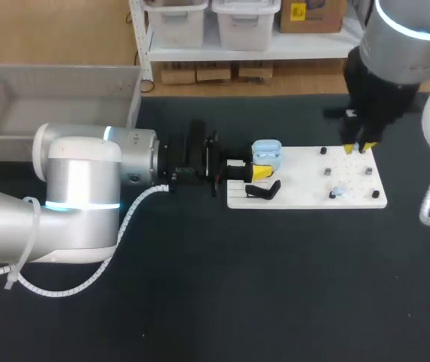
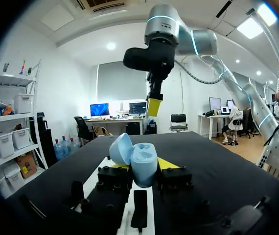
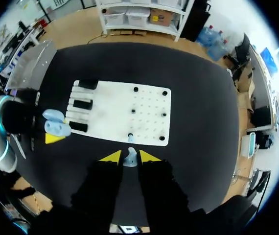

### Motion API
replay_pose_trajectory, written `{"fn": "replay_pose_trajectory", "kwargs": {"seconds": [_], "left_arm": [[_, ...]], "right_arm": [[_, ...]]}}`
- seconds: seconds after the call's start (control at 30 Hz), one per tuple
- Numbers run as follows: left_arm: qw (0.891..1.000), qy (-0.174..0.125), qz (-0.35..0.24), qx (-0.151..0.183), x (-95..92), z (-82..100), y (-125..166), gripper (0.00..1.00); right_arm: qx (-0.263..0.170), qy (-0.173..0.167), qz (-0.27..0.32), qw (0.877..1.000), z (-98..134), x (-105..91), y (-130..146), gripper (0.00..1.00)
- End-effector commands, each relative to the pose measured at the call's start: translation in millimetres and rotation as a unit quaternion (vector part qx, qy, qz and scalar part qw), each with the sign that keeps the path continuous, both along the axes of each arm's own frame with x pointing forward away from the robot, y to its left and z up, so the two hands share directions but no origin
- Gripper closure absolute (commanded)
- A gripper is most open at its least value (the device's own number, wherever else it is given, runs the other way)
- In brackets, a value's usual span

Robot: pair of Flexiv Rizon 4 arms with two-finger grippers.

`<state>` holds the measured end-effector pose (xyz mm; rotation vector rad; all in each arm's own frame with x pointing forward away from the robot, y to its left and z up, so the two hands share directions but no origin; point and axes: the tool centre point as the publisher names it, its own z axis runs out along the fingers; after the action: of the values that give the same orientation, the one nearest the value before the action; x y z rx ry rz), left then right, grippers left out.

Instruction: Pick up each earbud case from the left stands, insert the matching earbuds, close the lid, and place the case in the box.

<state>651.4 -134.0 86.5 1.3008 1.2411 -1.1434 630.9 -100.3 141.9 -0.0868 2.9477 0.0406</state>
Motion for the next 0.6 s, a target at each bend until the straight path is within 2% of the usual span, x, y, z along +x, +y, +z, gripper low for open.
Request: {"fn": "replay_pose_trajectory", "kwargs": {"seconds": [0.03,0.1,0.33,0.5,0.6], "left_arm": [[1.0,-0.001,0.002,-0.001,-0.8,-1.0,0,1.0],[1.0,-0.001,0.002,-0.001,-0.8,-1.0,0,1.0],[1.0,-0.001,0.002,-0.001,-0.8,-1.0,0,1.0],[1.0,-0.001,0.002,-0.001,-0.8,-1.0,0,1.0],[1.0,-0.001,0.002,-0.001,-0.8,-1.0,0,1.0]], "right_arm": [[0.0,-0.021,-0.034,0.999,2,-5.9,14,1.0],[0.002,-0.018,-0.045,0.999,1,-7.9,22,1.0],[0.007,0.024,-0.096,0.995,1,-3.9,45,1.0],[0.0,0.019,-0.11,0.994,9,-3.2,63,1.0],[0.0,0.019,-0.11,0.994,9,-3.2,63,1.0]]}}
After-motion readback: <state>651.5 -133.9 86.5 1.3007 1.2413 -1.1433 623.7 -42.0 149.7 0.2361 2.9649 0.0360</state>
